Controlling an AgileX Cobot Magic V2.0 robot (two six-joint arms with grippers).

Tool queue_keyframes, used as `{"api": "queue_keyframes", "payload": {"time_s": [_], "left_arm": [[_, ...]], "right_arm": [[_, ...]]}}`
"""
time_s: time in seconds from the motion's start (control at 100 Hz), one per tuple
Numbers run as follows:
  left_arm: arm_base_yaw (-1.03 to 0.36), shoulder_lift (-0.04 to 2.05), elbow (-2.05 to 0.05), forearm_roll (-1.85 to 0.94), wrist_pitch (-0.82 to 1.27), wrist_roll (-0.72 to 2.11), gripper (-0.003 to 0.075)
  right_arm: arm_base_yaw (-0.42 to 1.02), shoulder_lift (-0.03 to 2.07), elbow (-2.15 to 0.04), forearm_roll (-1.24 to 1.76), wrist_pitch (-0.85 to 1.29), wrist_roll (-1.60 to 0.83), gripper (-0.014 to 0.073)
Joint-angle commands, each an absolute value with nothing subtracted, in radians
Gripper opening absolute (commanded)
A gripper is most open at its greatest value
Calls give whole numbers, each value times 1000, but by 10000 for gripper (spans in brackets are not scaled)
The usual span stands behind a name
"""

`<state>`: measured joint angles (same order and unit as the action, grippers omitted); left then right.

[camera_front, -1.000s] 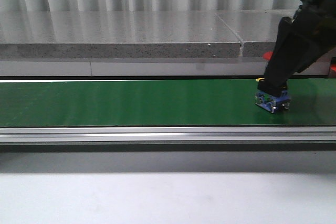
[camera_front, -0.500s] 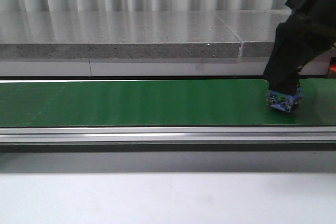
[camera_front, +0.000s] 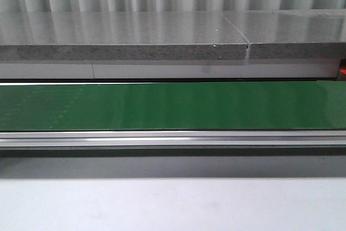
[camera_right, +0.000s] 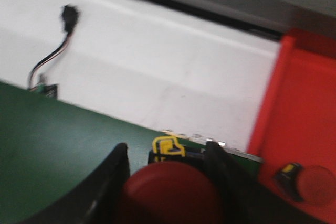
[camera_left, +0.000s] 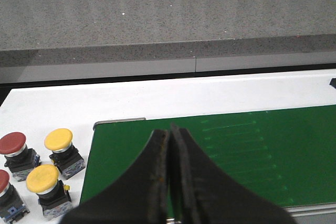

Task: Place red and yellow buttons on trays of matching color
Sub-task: 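Lower the red button into the red tray and open the right gripper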

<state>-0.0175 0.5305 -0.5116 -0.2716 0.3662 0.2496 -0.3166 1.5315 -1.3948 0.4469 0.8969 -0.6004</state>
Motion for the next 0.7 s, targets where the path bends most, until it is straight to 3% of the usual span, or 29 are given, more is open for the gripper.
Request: {"api": "queue_keyframes", "payload": {"time_s": [0.0,0.36,0.69], "left_arm": [[-24,532,-539,-288,295,253,-20],[-24,532,-539,-288,295,253,-20],[-24,532,-539,-288,295,253,-20]], "right_arm": [[-406,1490,-1434,461,799,-537,87],[-659,1504,-1434,461,585,-495,87],[-701,1654,-1434,464,534,-444,87]]}}
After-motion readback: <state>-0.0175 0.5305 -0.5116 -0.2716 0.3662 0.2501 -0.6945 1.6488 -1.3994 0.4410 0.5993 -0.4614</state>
